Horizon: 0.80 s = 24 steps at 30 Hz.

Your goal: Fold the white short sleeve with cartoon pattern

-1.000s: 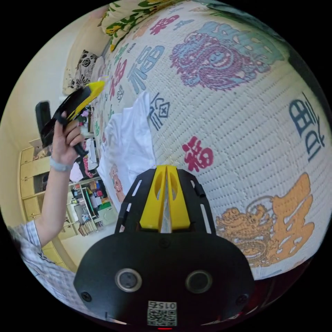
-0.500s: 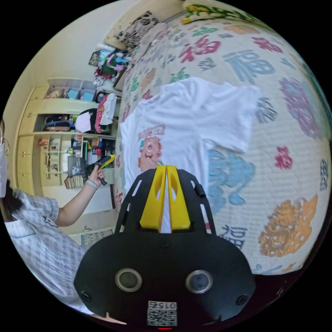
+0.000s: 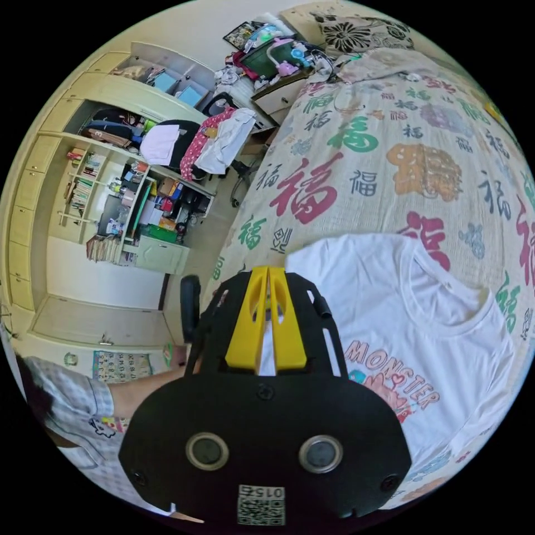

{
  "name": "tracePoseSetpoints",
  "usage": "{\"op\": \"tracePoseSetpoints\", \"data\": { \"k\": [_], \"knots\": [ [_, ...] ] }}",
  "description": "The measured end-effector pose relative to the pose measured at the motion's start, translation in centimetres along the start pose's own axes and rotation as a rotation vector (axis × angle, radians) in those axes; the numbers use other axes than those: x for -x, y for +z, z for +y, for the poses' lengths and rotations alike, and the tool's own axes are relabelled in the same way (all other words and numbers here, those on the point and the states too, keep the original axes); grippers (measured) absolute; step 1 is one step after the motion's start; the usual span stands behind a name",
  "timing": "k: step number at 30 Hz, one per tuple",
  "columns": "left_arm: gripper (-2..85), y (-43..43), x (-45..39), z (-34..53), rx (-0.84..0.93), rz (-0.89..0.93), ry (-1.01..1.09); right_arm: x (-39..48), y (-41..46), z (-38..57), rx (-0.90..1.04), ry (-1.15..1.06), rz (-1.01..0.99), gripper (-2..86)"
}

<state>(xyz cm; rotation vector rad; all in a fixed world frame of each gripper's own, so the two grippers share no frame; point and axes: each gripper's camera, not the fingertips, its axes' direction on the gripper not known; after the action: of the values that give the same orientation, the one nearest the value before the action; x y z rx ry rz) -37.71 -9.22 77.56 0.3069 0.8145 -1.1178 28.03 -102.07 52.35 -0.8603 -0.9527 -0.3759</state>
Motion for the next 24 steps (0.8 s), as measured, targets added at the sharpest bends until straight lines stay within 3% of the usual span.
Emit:
{"op": "tracePoseSetpoints", "data": {
  "k": [3,7,9,12,19,21,24],
  "knots": [
    [7.9,-2.5,-4.4,2.9,0.041,-0.015,0.232,3.1,2.9,-2.2,0.076,-0.035,0.083,2.6],
    [8.4,-5.7,-4.2,5.4,0.069,0.086,0.169,5.7,10.3,-4.3,0.413,-0.044,0.205,6.5],
    [8.4,-9.1,-2.7,6.2,0.020,0.109,0.075,6.2,12.1,-4.5,0.460,-0.018,0.345,6.4],
    [9.0,-13.2,-1.4,6.2,-0.035,0.061,0.058,7.0,11.8,-4.9,0.358,0.069,0.411,5.7],
    [7.8,-16.5,0.4,4.2,0.047,0.124,0.014,7.6,14.1,-8.2,0.247,0.304,0.250,6.4],
    [5.3,-17.0,0.0,4.3,0.128,0.149,0.037,8.4,15.9,-9.5,0.280,0.315,0.226,6.3],
    [1.6,-20.2,-1.1,5.4,0.097,0.104,0.097,10.0,19.4,-11.4,0.369,0.317,0.095,3.2]
  ]
}}
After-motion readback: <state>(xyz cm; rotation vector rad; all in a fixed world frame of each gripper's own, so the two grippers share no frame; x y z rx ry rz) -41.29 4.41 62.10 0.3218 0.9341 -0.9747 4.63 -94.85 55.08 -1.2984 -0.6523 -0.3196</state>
